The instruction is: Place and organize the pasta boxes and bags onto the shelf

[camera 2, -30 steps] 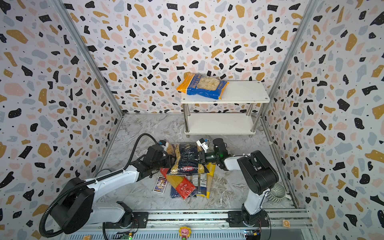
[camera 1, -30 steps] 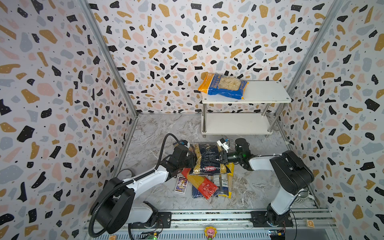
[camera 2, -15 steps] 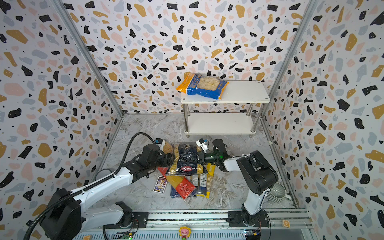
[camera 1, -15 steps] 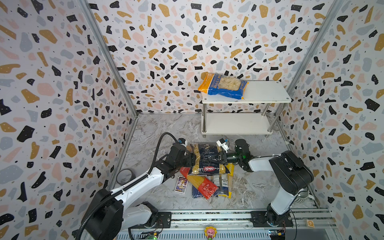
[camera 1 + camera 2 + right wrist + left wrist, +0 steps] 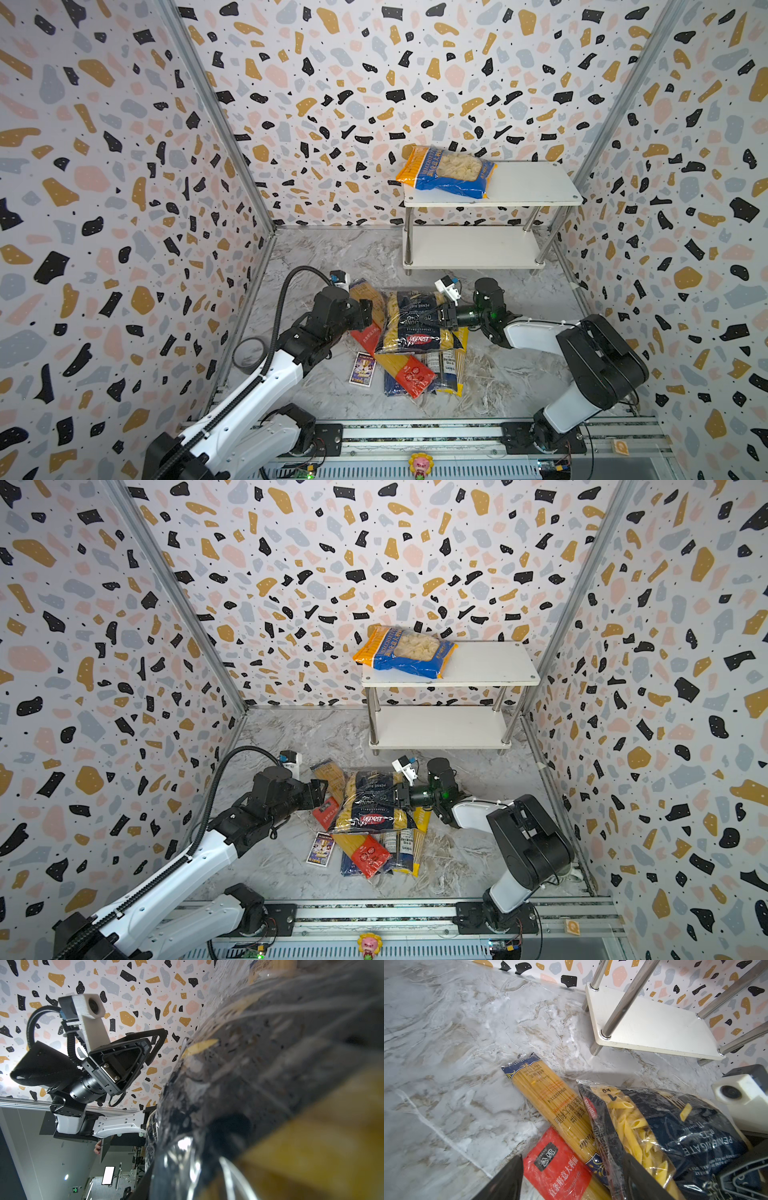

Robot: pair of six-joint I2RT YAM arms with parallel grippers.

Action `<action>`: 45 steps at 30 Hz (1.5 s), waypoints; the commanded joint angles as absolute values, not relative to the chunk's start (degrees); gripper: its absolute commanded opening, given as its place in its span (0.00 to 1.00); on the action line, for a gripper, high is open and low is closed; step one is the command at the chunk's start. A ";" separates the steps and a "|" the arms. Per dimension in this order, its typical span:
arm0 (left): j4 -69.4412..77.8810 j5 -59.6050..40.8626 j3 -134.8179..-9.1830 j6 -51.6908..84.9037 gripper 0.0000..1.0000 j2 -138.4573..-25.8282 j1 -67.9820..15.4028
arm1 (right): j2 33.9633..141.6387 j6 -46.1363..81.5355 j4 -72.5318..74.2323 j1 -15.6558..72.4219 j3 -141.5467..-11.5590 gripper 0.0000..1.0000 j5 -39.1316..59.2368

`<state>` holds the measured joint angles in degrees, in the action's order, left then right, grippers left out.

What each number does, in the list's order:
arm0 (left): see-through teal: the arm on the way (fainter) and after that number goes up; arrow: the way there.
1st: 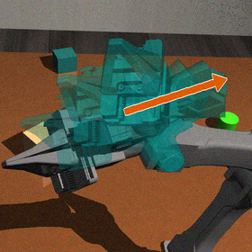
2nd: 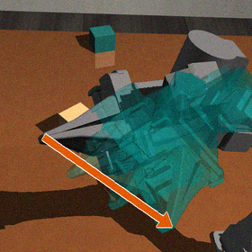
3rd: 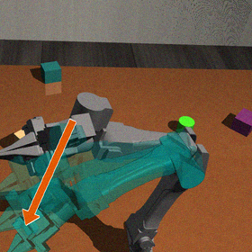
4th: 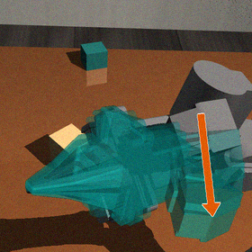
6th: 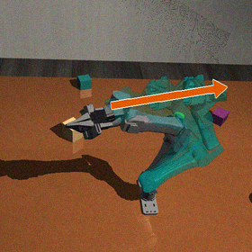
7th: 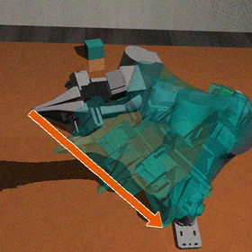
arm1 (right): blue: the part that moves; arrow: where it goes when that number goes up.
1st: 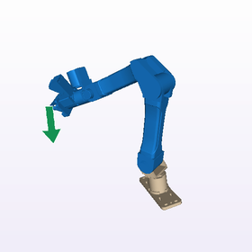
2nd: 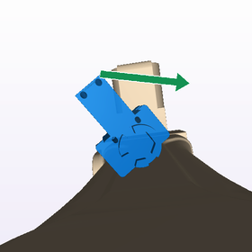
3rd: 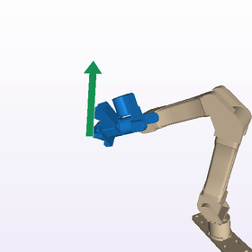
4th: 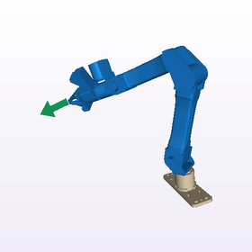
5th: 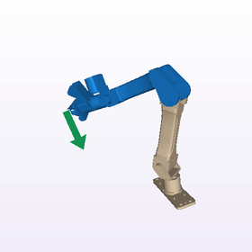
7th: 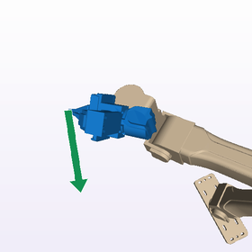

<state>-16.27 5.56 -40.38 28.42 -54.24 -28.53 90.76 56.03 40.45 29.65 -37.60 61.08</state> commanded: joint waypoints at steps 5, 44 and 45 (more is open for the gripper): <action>-19.23 6.50 -42.11 27.14 0.94 -51.20 -27.71 | 78.61 53.29 46.00 28.92 -40.66 0.19 64.19; -16.07 6.32 -62.87 26.54 1.00 -66.58 -43.49 | 51.71 44.11 8.08 -3.69 -67.90 0.20 63.68; -16.08 6.45 -62.98 26.54 0.99 -66.53 -43.72 | 52.09 43.26 6.93 -4.22 -69.73 0.20 62.52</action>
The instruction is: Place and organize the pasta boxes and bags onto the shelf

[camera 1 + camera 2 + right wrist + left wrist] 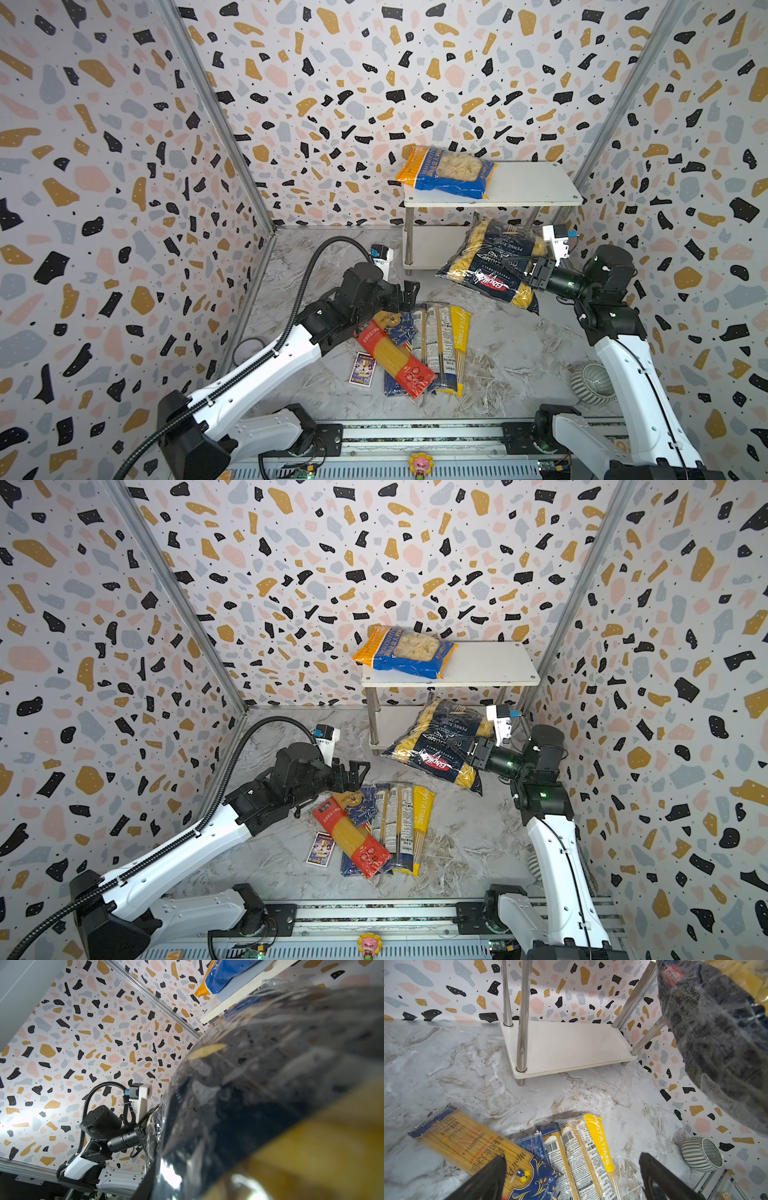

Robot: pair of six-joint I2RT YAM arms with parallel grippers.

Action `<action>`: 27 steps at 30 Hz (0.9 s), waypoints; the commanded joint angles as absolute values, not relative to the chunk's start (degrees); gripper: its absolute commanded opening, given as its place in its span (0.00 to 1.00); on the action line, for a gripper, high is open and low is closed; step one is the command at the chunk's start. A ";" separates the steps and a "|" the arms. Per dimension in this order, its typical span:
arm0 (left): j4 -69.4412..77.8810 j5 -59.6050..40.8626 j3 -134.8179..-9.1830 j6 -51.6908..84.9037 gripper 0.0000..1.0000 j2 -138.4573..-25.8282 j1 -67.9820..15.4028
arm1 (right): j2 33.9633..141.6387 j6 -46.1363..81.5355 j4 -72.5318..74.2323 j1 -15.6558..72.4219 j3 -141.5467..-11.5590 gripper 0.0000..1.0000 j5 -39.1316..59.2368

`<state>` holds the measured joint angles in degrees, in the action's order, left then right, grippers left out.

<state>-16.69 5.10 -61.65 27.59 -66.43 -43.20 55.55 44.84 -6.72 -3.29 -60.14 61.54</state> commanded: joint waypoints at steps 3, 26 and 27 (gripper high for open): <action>-16.28 7.10 -62.85 26.57 1.00 -66.15 -43.95 | 53.48 41.59 5.68 -5.18 -74.08 0.20 59.43; -16.80 9.17 -60.64 25.29 0.99 -63.13 -43.94 | 62.46 39.07 33.52 -7.65 -73.09 0.21 16.19; -16.94 9.43 -60.56 25.30 0.99 -62.86 -43.97 | 63.31 39.02 34.08 -7.65 -74.14 0.21 16.33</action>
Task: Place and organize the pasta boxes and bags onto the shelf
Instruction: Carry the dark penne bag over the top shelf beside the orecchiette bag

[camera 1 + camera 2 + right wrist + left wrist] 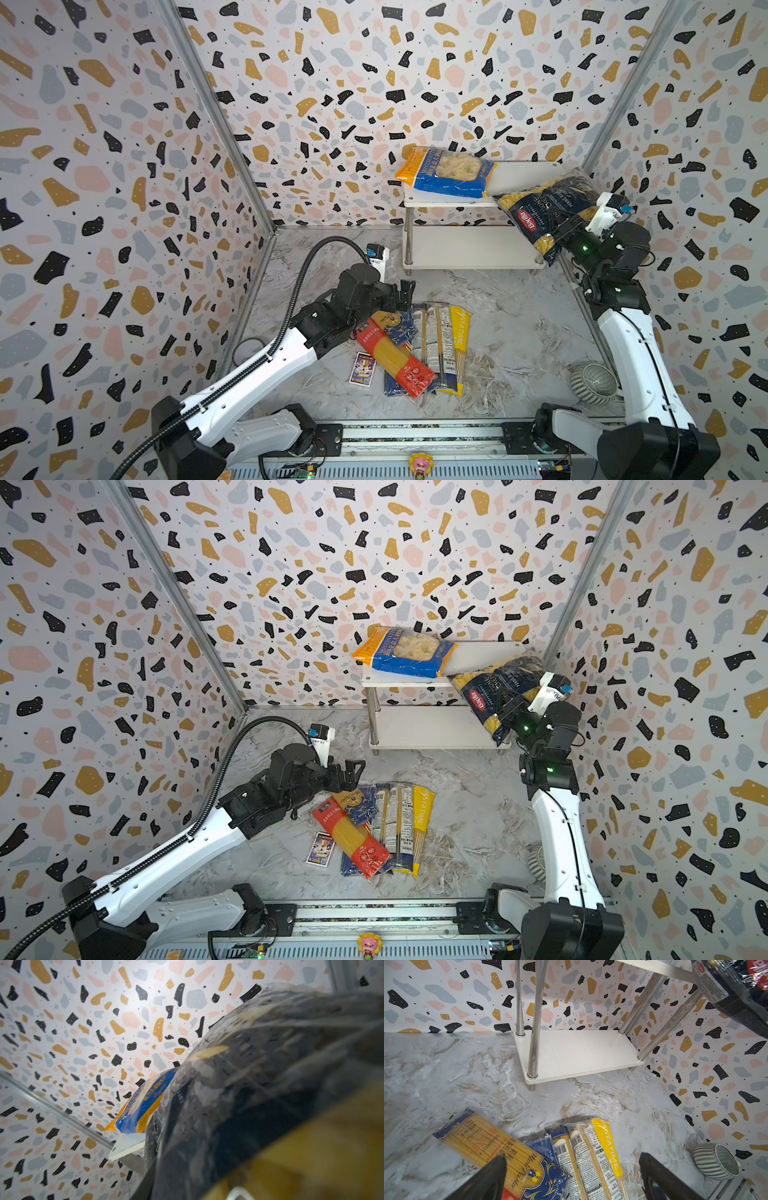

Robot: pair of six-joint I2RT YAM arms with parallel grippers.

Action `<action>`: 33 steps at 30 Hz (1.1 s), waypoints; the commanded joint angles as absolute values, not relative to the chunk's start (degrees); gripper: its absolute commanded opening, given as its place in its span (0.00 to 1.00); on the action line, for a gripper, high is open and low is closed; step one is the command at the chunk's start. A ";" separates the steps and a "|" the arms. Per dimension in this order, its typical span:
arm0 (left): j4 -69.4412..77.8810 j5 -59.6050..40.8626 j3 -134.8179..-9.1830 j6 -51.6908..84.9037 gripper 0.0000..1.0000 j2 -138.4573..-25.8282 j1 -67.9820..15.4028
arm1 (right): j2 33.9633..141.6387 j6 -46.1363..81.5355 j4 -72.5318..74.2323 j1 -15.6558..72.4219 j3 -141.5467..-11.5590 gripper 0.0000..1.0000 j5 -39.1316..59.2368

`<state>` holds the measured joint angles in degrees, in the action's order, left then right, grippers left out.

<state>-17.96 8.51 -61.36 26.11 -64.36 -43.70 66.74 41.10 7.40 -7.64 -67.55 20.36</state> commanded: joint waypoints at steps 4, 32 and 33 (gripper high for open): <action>-17.23 10.33 -59.93 24.88 1.00 -62.31 -43.90 | 65.55 38.18 35.88 -7.41 -77.10 0.21 16.91; -15.60 11.38 -57.73 24.00 0.99 -62.39 -43.90 | 89.88 19.21 33.39 5.73 -99.12 0.25 -1.25; -15.50 11.34 -57.66 24.06 0.99 -62.40 -43.84 | 90.67 19.23 32.10 5.71 -100.51 0.26 -1.18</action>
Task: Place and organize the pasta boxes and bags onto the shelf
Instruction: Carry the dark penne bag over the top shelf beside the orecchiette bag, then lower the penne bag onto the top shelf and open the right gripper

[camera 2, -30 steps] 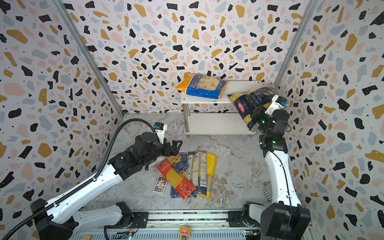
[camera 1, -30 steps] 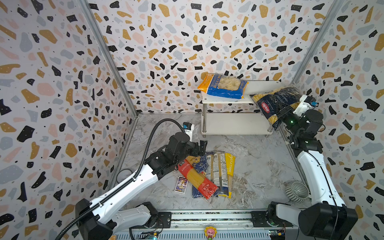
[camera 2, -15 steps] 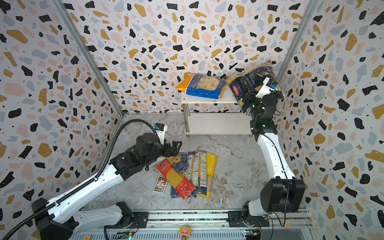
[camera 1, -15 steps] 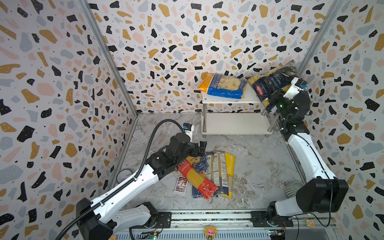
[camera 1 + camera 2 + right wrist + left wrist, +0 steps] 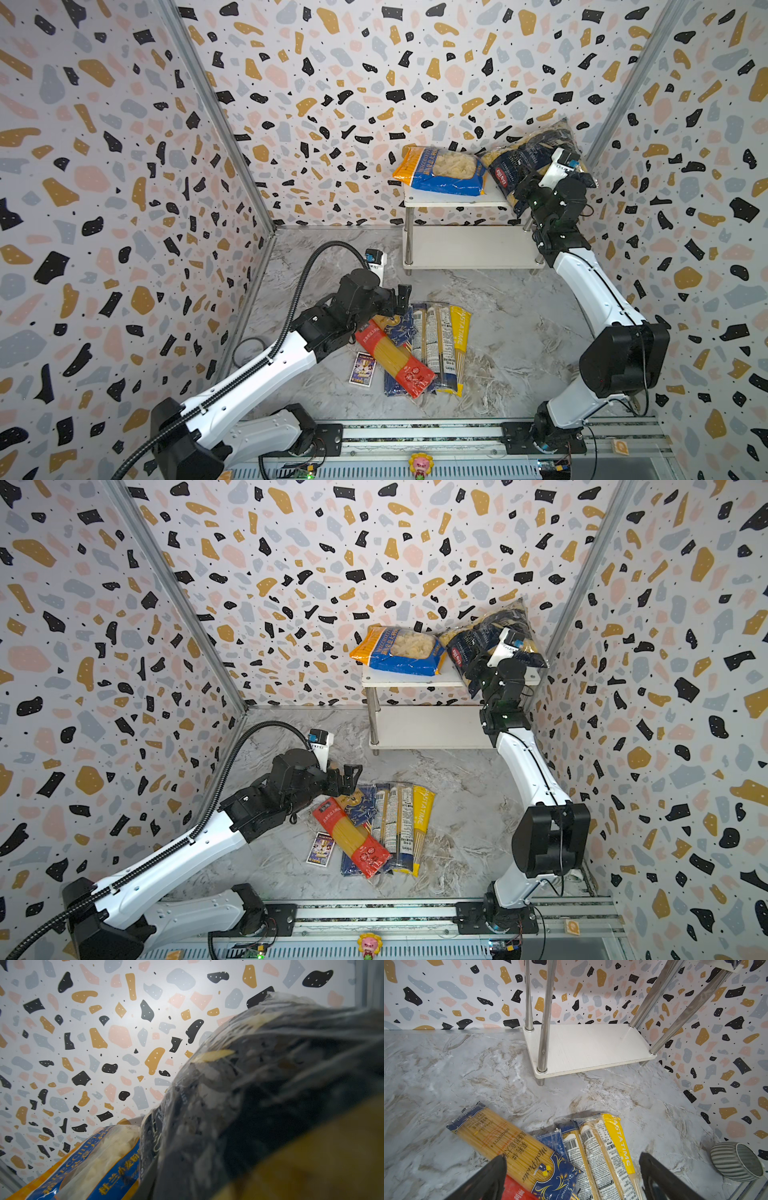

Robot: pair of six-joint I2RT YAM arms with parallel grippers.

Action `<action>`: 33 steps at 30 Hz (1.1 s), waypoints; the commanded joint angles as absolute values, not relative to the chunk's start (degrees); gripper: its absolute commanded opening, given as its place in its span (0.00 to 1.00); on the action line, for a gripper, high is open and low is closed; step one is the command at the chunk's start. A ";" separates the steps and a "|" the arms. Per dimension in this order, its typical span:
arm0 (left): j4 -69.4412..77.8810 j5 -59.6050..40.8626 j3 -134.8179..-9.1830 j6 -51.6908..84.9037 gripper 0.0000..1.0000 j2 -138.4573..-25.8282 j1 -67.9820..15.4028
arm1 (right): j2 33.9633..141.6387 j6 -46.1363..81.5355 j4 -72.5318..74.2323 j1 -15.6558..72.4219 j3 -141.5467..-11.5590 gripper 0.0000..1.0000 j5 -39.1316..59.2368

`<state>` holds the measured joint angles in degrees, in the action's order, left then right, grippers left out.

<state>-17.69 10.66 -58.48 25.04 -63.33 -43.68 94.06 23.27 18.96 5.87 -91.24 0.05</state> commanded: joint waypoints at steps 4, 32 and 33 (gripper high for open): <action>-14.87 11.16 -57.05 24.06 1.00 -62.49 -43.86 | 96.40 18.28 22.21 6.20 -111.05 0.28 -1.93; -14.59 10.30 -54.68 25.14 1.00 -58.19 -43.86 | 100.91 35.30 -14.94 7.14 -131.58 0.68 -3.69; -14.48 10.30 -54.59 25.14 0.99 -58.11 -43.85 | 100.55 35.38 -15.54 7.12 -131.36 0.68 -3.88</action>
<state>-16.21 10.55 -55.51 25.08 -59.24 -43.68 106.72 34.48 -17.76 6.79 -127.59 -4.29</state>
